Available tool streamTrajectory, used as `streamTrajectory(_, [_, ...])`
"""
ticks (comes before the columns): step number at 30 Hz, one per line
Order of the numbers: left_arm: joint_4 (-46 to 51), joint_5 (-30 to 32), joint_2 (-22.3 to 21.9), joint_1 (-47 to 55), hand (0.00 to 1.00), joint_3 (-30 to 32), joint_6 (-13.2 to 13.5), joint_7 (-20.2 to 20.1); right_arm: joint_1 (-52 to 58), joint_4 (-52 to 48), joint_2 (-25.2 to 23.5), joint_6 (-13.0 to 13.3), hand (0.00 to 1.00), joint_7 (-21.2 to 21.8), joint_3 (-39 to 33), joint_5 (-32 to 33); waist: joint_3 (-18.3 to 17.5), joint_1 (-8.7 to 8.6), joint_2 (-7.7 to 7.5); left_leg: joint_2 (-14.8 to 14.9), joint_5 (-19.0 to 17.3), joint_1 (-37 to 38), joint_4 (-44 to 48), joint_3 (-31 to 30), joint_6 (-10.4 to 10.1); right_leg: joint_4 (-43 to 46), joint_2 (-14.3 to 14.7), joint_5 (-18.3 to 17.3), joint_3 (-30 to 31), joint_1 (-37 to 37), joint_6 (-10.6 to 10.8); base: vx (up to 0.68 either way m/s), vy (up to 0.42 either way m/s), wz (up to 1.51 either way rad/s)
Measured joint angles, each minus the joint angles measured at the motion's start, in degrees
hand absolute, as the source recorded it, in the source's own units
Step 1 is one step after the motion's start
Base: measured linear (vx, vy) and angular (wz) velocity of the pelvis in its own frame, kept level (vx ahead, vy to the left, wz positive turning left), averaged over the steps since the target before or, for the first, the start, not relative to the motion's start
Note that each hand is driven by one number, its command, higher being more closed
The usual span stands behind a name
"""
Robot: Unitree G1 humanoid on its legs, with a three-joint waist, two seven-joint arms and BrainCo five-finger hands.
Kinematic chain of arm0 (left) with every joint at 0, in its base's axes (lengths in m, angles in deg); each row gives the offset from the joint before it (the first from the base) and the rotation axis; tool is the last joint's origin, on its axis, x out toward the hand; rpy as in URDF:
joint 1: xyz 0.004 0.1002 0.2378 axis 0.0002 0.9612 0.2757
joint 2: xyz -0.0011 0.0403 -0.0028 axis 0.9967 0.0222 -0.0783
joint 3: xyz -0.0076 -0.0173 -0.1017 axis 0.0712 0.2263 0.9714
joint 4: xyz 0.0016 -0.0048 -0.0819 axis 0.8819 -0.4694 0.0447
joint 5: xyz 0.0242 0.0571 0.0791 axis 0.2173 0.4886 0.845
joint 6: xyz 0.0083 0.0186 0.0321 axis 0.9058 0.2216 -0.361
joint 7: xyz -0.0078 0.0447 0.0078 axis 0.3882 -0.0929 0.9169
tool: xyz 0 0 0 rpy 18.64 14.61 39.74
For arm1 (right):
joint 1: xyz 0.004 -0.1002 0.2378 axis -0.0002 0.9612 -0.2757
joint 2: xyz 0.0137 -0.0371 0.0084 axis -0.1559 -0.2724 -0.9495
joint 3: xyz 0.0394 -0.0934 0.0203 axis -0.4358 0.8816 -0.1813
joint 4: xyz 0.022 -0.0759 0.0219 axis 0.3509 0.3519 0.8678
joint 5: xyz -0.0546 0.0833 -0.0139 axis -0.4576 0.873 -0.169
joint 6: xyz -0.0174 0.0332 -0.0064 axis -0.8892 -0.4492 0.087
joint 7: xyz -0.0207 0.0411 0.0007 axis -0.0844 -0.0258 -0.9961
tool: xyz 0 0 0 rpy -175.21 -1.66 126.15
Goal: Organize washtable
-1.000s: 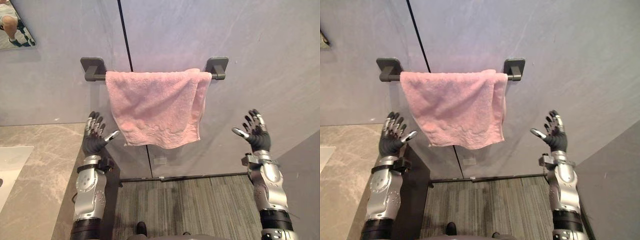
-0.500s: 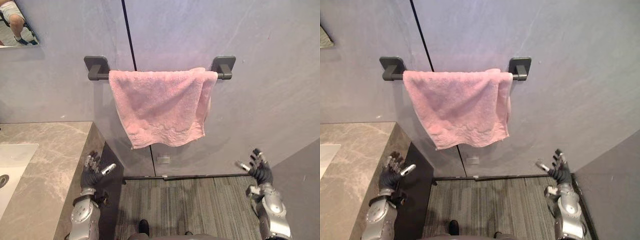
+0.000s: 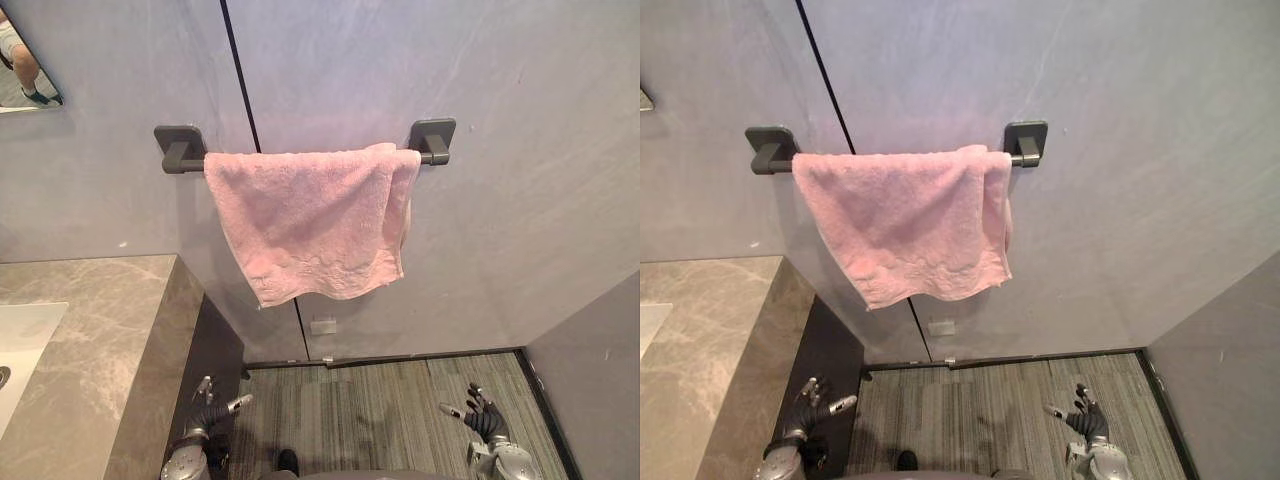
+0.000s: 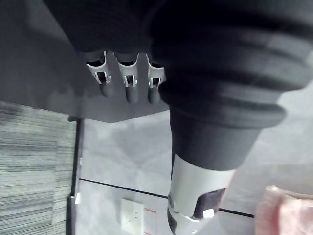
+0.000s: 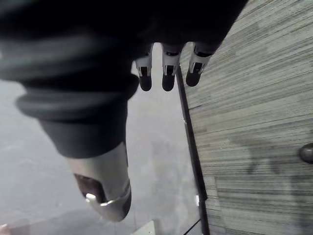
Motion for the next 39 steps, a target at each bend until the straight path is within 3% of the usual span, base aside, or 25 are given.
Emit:
streamTrajectory(16, [-12.18, 4.37, -0.3, 0.11, 0.0, -0.04, -0.99, 0.05, -1.33, 7.27, -0.02, -1.04, 0.0, -0.23, -0.43, -5.58, -0.18, 0.86, 0.04, -0.16, -1.09, 1.75, 0.01, 2.22, 0.04, 1.47, -0.16, -0.93, 2.13, 0.07, 0.22, 0.0, 0.0, -0.07])
streamTrajectory(19, [-12.1, 4.36, -1.12, -0.27, 0.0, -0.03, -0.98, 0.14, -2.2, 7.05, -0.26, -1.37, 0.0, -0.41, 1.22, -7.65, 0.45, 2.24, -1.09, -0.28, -1.57, 0.95, 0.59, 4.86, -0.08, 10.0, -0.42, -4.5, 4.69, -5.71, 0.9, 0.0, -0.027, -0.35])
streamTrajectory(22, [-11.94, 4.33, -1.18, -2.66, 0.0, -0.77, -1.03, 0.21, -3.15, 5.4, -1.52, -1.62, 0.0, -0.51, 2.22, -8.05, 2.68, 2.11, -2.22, -0.12, -4.14, -3.78, 7.11, 4.46, 0.18, 16.6, -0.56, -5.59, 6.04, -9.71, 2.16, -0.06, -0.054, -0.02])
streamTrajectory(23, [-11.83, 4.35, -1.31, -3.9, 0.0, -1.44, -1.05, 0.19, -2.8, 4.18, -2.2, -1.69, 0.0, -0.5, 2.32, -8.27, 2.83, 1.94, -2.2, 0.57, -5.74, -6.77, 10.92, 2.6, 0.25, 20.66, 0.13, -5.68, 7.16, -12.02, 2.28, -0.07, -0.087, 0.65])
streamTrajectory(24, [-11.04, 4.34, -1.45, -5.33, 0.0, -2.25, -1.05, 0.22, -1.5, 2.58, -2.55, -1.88, 0.0, -0.46, 2.94, -8.35, 3.15, 1.92, -1.98, 0.64, -6.44, -9.03, 13.34, 0.0, 0.39, 28.92, 0.31, -8.24, 9.41, -14.49, 2.04, -0.05, -0.114, 0.82])
streamTrajectory(27, [-8.9, 4.15, -1.4, -6.57, 0.0, -3.45, -0.94, 0.27, 1.14, 2.08, -2.93, -2.08, 0.0, -0.32, 4.28, -8.29, 1.78, 2.0, -4.37, -0.46, -6.41, -13.4, 17.69, -5.71, -0.73, 40.57, -2.55, -10.24, 12.89, -14.8, 3.5, -0.01, -0.2, 1.04])
streamTrajectory(28, [-8.71, 4.09, -1.43, -6.89, 0.0, -3.4, -0.94, 0.33, 1.43, 1.6, -3.06, -2.12, 0.0, -0.32, 4.27, -8.14, 1.48, 2.3, -4.89, -0.49, -6.08, -15.17, 19.36, -6.72, -1.24, 41.14, -3.43, -10.43, 14.37, -14.41, 3.86, -0.05, -0.362, 0.96])
streamTrajectory(29, [-8.56, 3.9, -1.57, -7.18, 0.0, -3.37, -0.95, 0.65, 1.06, 0.31, -3.05, -2.12, 0.0, -0.37, 4.15, -7.58, 1.24, 2.43, -5.29, -0.09, -5.5, -18.35, 22.02, -7.74, -1.92, 38.89, -3.45, -13.13, 16.14, -12.97, 5.94, -0.13, -0.4, 0.7])
streamTrajectory(30, [-8.56, 3.55, -2.13, -7.15, 0.0, -3.16, -1.02, 1.22, -0.21, -0.13, -2.52, -2.12, 0.0, -0.68, 3.94, -7.37, 1.51, 3.18, -4.75, 1.12, -4.32, -19.7, 22.66, -7.59, -2.38, 36.42, -1.86, -15.06, 16.06, -12.26, 4.44, -0.23, -0.442, 0.43])
streamTrajectory(32, [-8.4, 3.14, -4.88, -6.38, 0.0, -3.59, -1.01, 1.28, -1.26, -0.83, -1.51, -2.11, 0.0, -1.36, 4.09, -7.06, 1.59, 5.26, -2.8, 3.28, -2.03, -20.24, 21.69, -7.35, -1.98, 31.51, 0.16, -17.55, 14.97, -10.1, 3.38, -0.25, -0.314, 0.17])
streamTrajectory(34, [-7.51, 1.67, -6.32, -5.51, 0.0, -4.62, -0.92, 1.52, -1.83, -2.55, -1.13, -1.95, 0.0, -2.03, 4.11, -6.34, 1.59, 5.31, -1.46, 4.81, 1.88, -21.53, 19.37, -8.04, -2.68, 29.49, 1.54, -20.86, 11.32, -9.52, -0.18, -0.31, -0.355, 0.73])
streamTrajectory(35, [-7.27, 1.47, -6.65, -5.83, 0.0, -5.82, -0.91, 1.8, -2.39, -2.67, -0.79, -1.93, 0.0, -2.59, 4.14, -5.96, 2.12, 4.91, -0.04, 6.12, 5.53, -22.0, 16.49, -8.69, -3.29, 30.18, 3.21, -20.66, 8.42, -10.53, -0.89, -0.32, -0.318, 0.93])
streamTrajectory(36, [-6.76, 1.31, -6.81, -5.67, 0.0, -6.18, -0.91, 1.91, -2.53, -2.62, -0.69, -1.96, 0.0, -2.88, 4.14, -5.8, 2.24, 4.91, 0.21, 6.6, 8.33, -21.78, 13.53, -8.68, -3.15, 30.2, 3.91, -20.09, 6.74, -11.13, -1.98, -0.32, -0.252, 1.12])
streamTrajectory(37, [-6.23, -0.04, -7.32, -5.89, 0.0, -6.25, -0.9, 2.4, -3.58, -1.79, -0.54, -1.95, 0.0, -3.73, 3.97, -5.32, 2.58, 4.72, 0.6, 7.33, 6.67, -21.87, 13.73, -4.62, -2.87, 29.15, 4.06, -18.69, 2.72, -11.63, -4.7, -0.29, -0.198, 1.11])
streamTrajectory(39, [-6.18, -0.73, -6.92, -5.98, 0.0, -6.18, -0.92, 2.53, -4.1, -1.04, -1.04, -2.25, 0.0, -4.13, 3.83, -5.28, 3.7, 4.54, -1.15, 6.11, 2.42, -22.2, 21.22, -0.91, -2.71, 28.51, 2.39, -17.81, -0.5, -11.51, -5.8, -0.27, -0.186, 1.09])
